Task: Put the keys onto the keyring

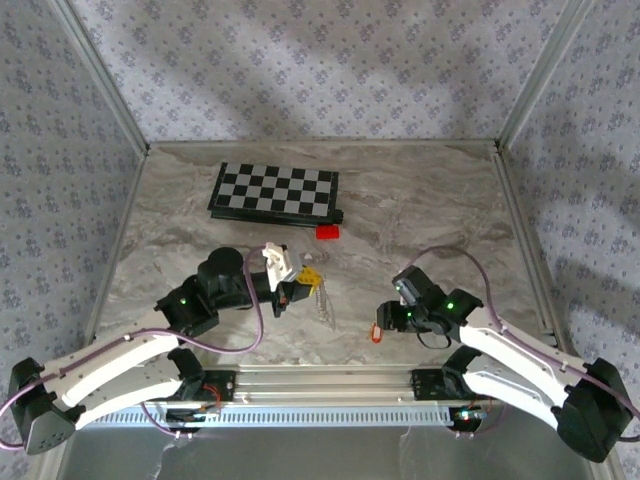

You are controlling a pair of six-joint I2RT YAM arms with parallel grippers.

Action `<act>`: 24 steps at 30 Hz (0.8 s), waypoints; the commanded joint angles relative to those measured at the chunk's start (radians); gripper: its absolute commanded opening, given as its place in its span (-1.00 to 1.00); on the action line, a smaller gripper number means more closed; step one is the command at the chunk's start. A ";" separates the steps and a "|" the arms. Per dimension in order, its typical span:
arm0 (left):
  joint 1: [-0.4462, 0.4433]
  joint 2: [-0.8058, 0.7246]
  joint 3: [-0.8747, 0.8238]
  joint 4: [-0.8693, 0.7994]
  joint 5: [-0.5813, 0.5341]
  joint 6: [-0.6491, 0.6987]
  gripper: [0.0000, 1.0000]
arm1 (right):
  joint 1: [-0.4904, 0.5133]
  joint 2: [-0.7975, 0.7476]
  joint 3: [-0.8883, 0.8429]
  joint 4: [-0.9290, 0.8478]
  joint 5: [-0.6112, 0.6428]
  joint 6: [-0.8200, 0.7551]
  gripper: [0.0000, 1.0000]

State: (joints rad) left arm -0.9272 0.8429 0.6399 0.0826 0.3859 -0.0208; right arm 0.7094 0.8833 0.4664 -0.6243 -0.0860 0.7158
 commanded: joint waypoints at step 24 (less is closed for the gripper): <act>0.030 0.012 -0.011 0.109 0.057 -0.035 -1.00 | -0.101 0.157 -0.079 0.242 -0.140 -0.002 -0.36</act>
State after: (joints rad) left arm -0.9047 0.8597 0.6289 0.1322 0.4187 -0.0437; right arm 0.6128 1.0485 0.4046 -0.3836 -0.2073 0.7151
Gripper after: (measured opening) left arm 0.052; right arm 0.325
